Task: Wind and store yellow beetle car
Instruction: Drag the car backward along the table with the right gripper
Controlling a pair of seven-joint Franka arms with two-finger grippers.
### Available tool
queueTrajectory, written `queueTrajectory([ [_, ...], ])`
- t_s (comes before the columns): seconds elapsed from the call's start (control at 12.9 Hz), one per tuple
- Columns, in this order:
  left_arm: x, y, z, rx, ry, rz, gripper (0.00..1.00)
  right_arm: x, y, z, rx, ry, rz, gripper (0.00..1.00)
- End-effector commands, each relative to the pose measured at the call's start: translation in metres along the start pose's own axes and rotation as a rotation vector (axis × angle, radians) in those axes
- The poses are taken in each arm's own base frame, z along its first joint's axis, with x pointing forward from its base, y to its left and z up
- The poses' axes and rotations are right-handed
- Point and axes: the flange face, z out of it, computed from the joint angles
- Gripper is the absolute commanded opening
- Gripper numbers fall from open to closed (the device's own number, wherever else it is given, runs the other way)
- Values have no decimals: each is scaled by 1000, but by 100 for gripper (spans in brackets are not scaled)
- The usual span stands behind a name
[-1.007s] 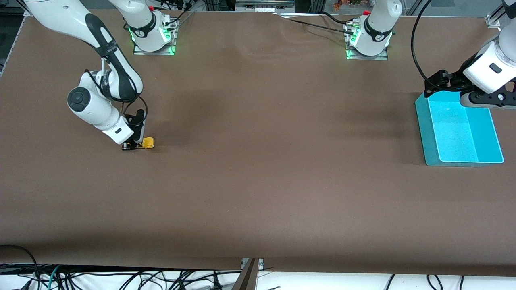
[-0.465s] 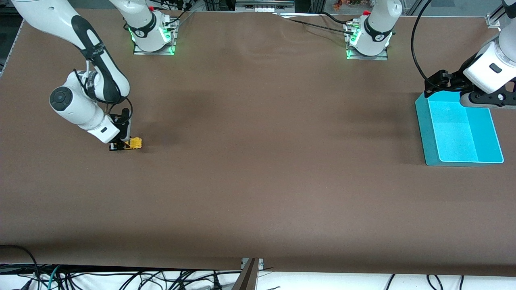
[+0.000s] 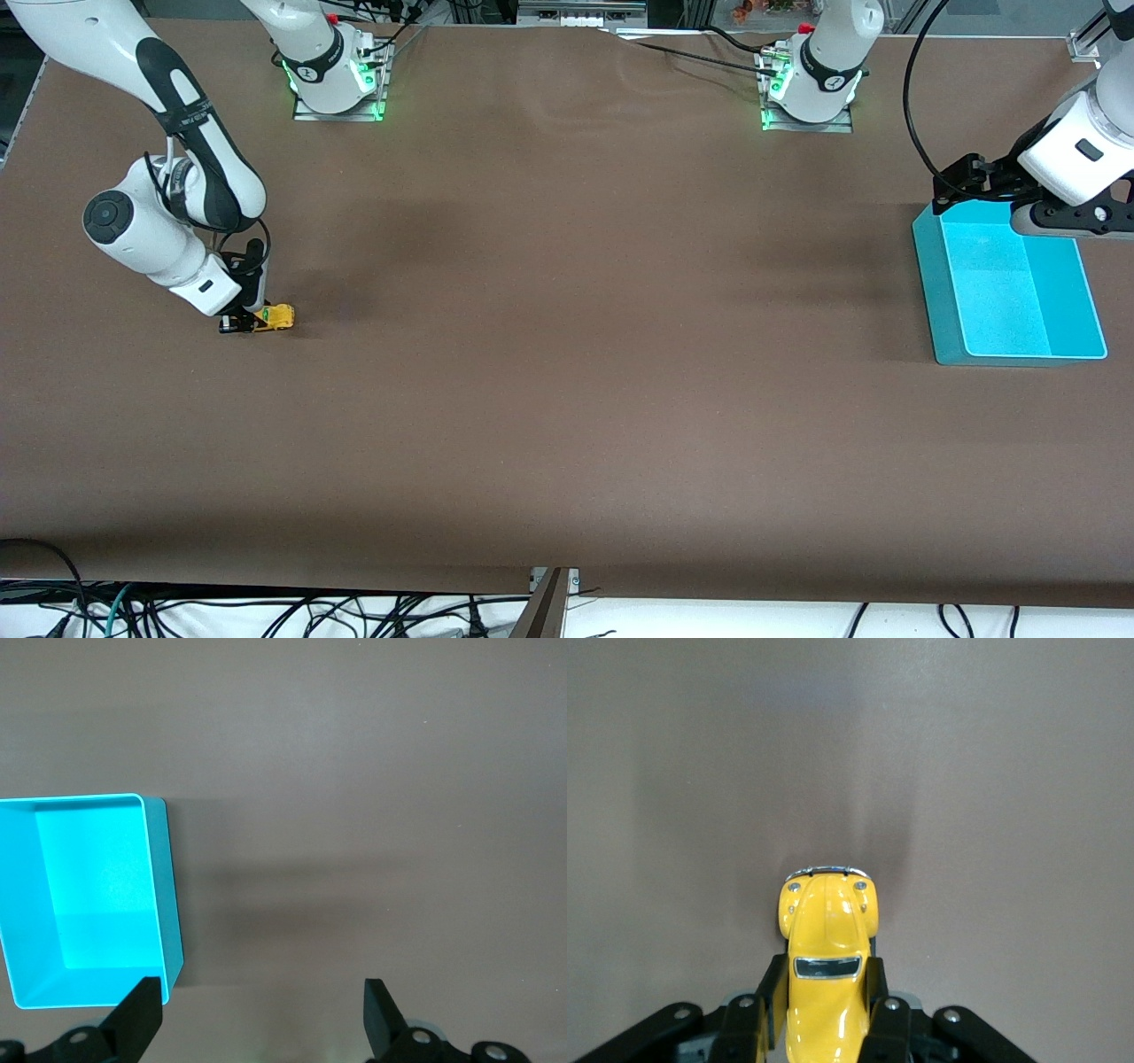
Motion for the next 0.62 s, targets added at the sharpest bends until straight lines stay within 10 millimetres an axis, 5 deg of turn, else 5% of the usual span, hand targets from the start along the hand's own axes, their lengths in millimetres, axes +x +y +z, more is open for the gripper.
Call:
queueTrajectory([
  [0.0, 2, 1, -6, -20, -1, -10, 100, -8, 4, 41, 36, 24, -10, 37],
  [0.15, 2, 1, -6, -20, -3, -9, 100, -9, 14, 34, 52, 36, -2, 72],
  [0.23, 1, 1, -6, -20, -4, -9, 100, -9, 21, 28, 65, 41, -5, 79],
  [0.54, 0, 1, -6, -19, -9, -8, 100, -1, 48, 0, 117, 63, -28, 87],
])
